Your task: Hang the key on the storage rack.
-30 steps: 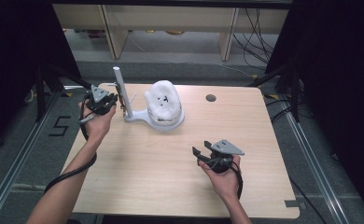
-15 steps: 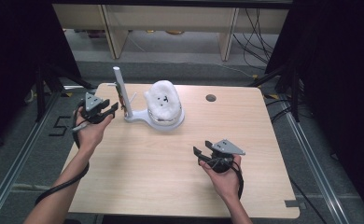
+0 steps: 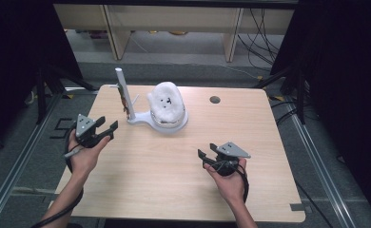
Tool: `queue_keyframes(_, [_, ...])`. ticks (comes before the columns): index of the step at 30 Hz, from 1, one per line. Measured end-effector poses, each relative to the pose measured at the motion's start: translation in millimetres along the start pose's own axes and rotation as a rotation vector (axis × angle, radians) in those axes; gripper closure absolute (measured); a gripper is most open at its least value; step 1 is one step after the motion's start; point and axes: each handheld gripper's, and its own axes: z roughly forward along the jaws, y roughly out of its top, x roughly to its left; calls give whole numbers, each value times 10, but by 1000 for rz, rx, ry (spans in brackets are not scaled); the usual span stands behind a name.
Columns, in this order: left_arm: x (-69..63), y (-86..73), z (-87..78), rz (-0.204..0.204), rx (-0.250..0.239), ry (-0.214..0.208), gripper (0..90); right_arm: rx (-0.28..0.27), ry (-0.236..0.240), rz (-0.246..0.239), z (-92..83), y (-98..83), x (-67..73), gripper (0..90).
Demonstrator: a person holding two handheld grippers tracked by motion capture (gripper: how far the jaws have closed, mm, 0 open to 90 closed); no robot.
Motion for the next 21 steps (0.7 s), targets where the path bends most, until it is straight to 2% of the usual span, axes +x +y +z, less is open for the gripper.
queue_keyframes(5, [-69,-233,-157,-41,8,6,414,6,-4,7,-6,-5,6,448])
queue_keyframes(7, [-97,-330,-199,-51,0,-6,404,9,-2,8,-7,-8,2,448])
queue_keyframes(8, [-115,-381,-216,-72,-5,-14,401,11,-3,7,-7,-9,0,447])
queue_keyframes(12, [-153,-583,-263,-95,6,-33,387,12,4,21,-17,-16,2,444])
queue_keyframes(13, [-152,-616,-262,-91,0,-38,383,11,-1,16,-14,-19,-2,443])
queue_keyframes(15, [-170,-684,-278,-102,12,-42,379,16,2,38,-17,-27,17,443])
queue_keyframes(16, [-183,-710,-288,-116,18,-44,378,11,7,8,-7,-28,-3,442])
queue_keyframes(17, [-181,-730,-290,-106,11,-39,378,13,3,34,-11,-34,9,436])
queue_keyframes(20, [-183,-742,-291,-106,8,-44,379,11,-8,24,-10,-42,-17,419])
queue_keyframes(21, [-184,-740,-288,-109,4,-46,379,10,-3,41,-8,-46,-14,415])
